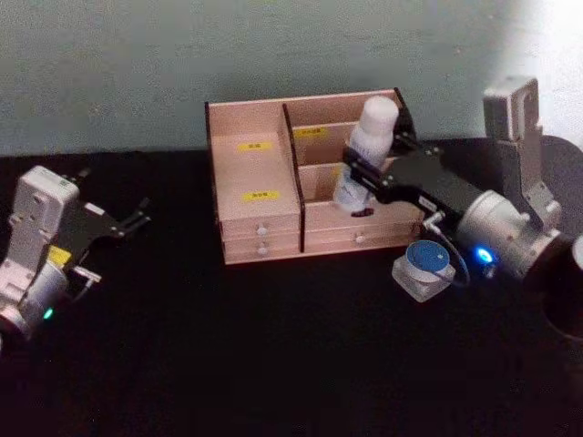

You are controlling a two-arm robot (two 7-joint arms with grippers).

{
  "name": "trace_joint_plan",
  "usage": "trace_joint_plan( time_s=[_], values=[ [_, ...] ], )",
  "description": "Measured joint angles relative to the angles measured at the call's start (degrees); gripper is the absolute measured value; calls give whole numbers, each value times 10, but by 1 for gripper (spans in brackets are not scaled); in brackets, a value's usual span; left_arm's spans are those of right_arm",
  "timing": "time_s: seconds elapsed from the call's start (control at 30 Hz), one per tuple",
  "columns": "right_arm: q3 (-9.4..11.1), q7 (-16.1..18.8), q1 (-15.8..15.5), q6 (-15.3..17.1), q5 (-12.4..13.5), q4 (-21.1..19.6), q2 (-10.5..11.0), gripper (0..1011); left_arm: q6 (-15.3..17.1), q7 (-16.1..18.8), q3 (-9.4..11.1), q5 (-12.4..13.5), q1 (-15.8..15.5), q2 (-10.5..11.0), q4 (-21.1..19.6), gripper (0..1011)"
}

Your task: Pick up the facial cleanser and watermelon frost from the table and place them into the tiered storage box.

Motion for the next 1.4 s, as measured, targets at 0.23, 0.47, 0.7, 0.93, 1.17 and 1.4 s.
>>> trace_joint_plan(
  time_s=[0.23, 0.47, 0.7, 0.93, 1.17, 1.4],
  values=[
    [-10, -11, 46, -10, -12, 41, -20, 589, 0, 0, 0, 0, 0, 0, 0, 1001],
    [-17, -16, 86, -24, -25, 92, -41, 589, 0, 0, 0, 0, 0, 0, 0, 1001],
    [-20, -17, 122, -34, -35, 148, -62, 589, 0, 0, 0, 0, 0, 0, 0, 1001],
    [-23, -17, 143, -41, -43, 185, -76, 589, 0, 0, 0, 0, 0, 0, 0, 1001],
    [-23, -17, 161, -51, -52, 220, -89, 590, 0, 0, 0, 0, 0, 0, 0, 1001],
    [-23, -17, 175, -59, -62, 249, -101, 589, 0, 0, 0, 0, 0, 0, 0, 1001]
  ],
)
